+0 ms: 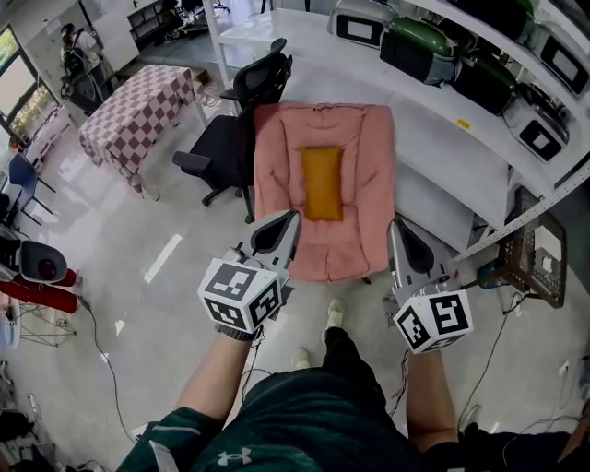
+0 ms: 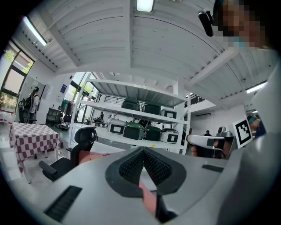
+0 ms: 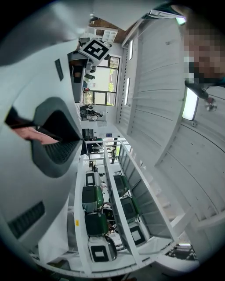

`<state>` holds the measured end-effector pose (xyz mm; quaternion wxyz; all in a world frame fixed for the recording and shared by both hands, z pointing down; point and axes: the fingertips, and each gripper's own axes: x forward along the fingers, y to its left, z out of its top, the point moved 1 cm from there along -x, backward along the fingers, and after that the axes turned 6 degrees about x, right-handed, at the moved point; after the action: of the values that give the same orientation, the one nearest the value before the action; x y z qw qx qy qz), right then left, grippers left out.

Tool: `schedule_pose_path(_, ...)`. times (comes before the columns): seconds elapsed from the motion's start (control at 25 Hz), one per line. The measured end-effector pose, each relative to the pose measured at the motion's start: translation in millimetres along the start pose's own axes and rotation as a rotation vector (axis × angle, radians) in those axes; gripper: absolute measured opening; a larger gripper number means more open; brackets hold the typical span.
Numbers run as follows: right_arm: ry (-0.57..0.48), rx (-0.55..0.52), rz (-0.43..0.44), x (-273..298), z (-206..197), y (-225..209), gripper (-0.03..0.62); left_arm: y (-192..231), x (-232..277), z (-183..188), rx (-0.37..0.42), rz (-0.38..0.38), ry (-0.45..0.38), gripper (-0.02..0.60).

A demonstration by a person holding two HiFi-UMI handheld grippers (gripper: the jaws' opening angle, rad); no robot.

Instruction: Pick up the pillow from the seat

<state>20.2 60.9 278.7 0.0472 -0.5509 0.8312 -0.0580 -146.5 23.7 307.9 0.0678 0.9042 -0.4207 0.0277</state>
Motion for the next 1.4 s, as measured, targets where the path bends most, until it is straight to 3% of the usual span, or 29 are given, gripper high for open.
schedule_pose_path(0.24,0.000,0.027,0.049,54.2,17.5,-60.5,0.003,6.8,76.2,16.7,-0.010,0.020,0.020,0.005)
schedule_pose_path(0.36,0.005,0.025,0.071,80.4,24.5,-70.9,0.003,16.9,98.4,21.2,-0.016,0.026,0.021,0.005)
schedule_pose_path(0.52,0.022,0.029,0.096,125.2,-16.2,-65.4,0.003,54.5,114.5,-15.6,-0.004,0.037,0.043,0.005)
schedule_pose_path(1.04,0.155,0.073,0.170,276.5,-84.6,-151.0,0.003,156.5,263.7,-70.3,-0.064,0.129,0.122,0.005)
schedule_pose_path(1.4,0.228,0.101,0.171,340.7,-150.5,-211.7,0.003,207.9,360.1,-166.9,-0.109,0.164,0.240,0.005)
